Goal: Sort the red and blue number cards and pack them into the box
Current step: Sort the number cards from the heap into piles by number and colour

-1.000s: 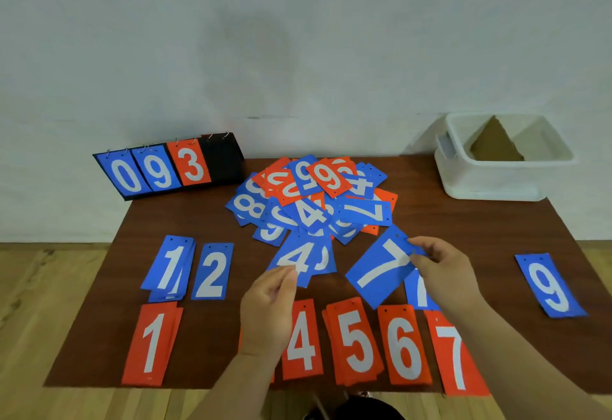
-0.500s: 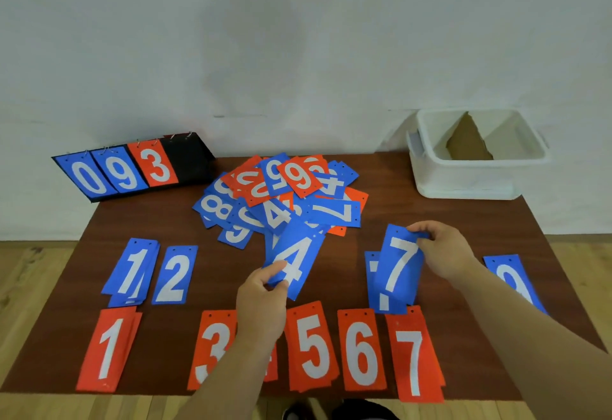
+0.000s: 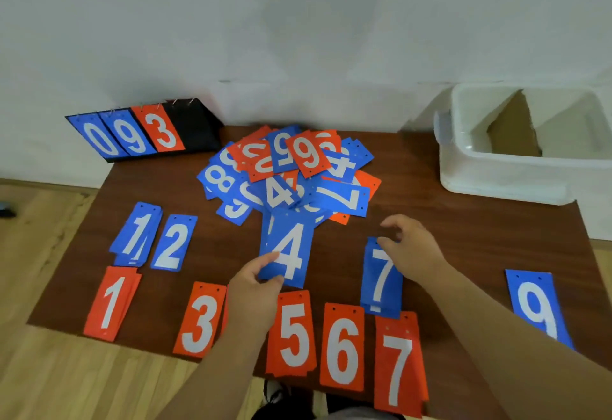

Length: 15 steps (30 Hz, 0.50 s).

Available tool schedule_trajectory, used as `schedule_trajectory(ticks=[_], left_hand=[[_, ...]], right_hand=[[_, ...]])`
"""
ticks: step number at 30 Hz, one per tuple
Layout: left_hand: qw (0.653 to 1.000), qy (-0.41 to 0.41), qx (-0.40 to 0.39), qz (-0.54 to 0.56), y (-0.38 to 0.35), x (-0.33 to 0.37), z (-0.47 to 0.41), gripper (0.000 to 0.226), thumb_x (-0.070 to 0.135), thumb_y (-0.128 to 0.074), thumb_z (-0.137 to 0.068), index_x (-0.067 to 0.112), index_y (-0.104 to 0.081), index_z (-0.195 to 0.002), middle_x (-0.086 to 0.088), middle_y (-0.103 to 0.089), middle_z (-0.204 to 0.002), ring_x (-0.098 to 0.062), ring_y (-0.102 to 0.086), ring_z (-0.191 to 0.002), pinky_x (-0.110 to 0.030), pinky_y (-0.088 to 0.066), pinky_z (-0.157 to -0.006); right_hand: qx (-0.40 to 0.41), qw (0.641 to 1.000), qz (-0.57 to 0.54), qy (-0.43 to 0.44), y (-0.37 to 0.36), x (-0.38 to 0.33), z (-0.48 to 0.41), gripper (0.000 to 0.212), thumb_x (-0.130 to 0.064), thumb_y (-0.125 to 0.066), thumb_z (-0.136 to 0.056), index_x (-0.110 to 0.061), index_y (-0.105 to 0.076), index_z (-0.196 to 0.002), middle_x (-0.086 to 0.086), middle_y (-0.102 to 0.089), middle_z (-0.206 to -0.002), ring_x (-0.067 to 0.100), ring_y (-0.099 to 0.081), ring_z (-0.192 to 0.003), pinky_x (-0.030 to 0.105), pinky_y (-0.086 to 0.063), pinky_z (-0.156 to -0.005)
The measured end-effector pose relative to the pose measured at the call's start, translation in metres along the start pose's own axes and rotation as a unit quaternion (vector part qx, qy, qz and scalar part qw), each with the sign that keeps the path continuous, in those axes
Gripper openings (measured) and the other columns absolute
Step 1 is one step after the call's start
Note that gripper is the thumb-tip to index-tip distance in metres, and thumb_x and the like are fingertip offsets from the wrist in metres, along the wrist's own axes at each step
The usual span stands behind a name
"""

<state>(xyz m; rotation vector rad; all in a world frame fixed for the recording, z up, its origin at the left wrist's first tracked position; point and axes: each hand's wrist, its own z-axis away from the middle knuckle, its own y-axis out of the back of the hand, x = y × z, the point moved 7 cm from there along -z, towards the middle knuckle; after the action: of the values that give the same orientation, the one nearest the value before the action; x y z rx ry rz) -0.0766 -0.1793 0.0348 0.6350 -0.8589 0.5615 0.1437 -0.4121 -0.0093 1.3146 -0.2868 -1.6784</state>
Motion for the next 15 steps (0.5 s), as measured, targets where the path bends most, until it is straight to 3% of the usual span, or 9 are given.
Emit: schedule_trajectory(ticks=[2,4,6,9,12,15], left_hand=[[1.0,-0.001,-0.011,-0.01,-0.005,0.002,0.004,0.038,0.009,-0.072,-0.094,0.04,-0.064,-0.115,0.005,-0.061,-0.116,-0.018,-0.071,-0.091,-0.025,-0.059,-0.054],[0.999,0.004,-0.027,-0.017,-0.009,0.007,0.01,0.039,0.011,-0.072,-0.094,0.042,-0.062,-0.114,0.01,-0.057,-0.112,-0.018,-0.07,-0.095,-0.022,-0.058,-0.053],[0.999,-0.001,-0.036,-0.03,-0.01,0.012,0.012,0.039,0.013,-0.073,-0.093,0.043,-0.061,-0.115,0.009,-0.055,-0.116,-0.02,-0.068,-0.101,-0.021,-0.058,-0.054],[0.998,-0.003,-0.044,-0.04,-0.005,0.014,0.013,0.037,0.013,-0.072,-0.094,0.043,-0.062,-0.112,0.01,-0.056,-0.117,-0.019,-0.068,-0.1,-0.021,-0.059,-0.056],[0.997,-0.007,-0.052,-0.051,0.004,0.011,0.011,0.029,0.014,-0.069,-0.096,0.039,-0.065,-0.11,0.011,-0.06,-0.114,-0.014,-0.07,-0.093,-0.027,-0.062,-0.061],[0.997,-0.006,-0.059,-0.058,0.015,0.002,0.005,0.023,0.015,-0.067,-0.098,0.037,-0.068,-0.108,0.006,-0.064,-0.117,-0.014,-0.07,-0.098,-0.029,-0.064,-0.066]], right_hand=[[-0.062,0.985,-0.161,0.015,-0.019,-0.029,0.015,0.023,-0.021,-0.071,-0.094,-0.027,-0.066,-0.116,-0.004,-0.067,-0.114,0.009,-0.064,-0.091,0.014,-0.051,-0.074],[-0.153,0.954,-0.256,0.02,-0.042,-0.058,0.031,0.022,-0.021,-0.068,-0.096,-0.035,-0.066,-0.113,-0.007,-0.07,-0.11,0.01,-0.069,-0.09,0.023,-0.056,-0.079],[-0.197,0.946,-0.257,0.025,-0.059,-0.077,0.039,0.025,-0.022,-0.066,-0.097,-0.04,-0.065,-0.115,-0.013,-0.071,-0.108,0.01,-0.071,-0.095,0.031,-0.06,-0.086],[-0.164,0.957,-0.239,0.029,-0.068,-0.092,0.041,0.025,-0.017,-0.068,-0.096,-0.034,-0.066,-0.115,-0.007,-0.07,-0.101,0.012,-0.071,-0.092,0.033,-0.061,-0.086],[-0.125,0.976,-0.171,0.055,-0.071,-0.102,0.042,0.026,-0.016,-0.067,-0.097,-0.038,-0.064,-0.109,-0.003,-0.067,-0.097,0.013,-0.067,-0.092,0.026,-0.058,-0.078],[-0.127,0.981,-0.129,0.071,-0.077,-0.109,0.042,0.026,-0.017,-0.065,-0.098,-0.037,-0.063,-0.114,-0.011,-0.063,-0.1,0.007,-0.061,-0.094,0.014,-0.046,-0.069]])
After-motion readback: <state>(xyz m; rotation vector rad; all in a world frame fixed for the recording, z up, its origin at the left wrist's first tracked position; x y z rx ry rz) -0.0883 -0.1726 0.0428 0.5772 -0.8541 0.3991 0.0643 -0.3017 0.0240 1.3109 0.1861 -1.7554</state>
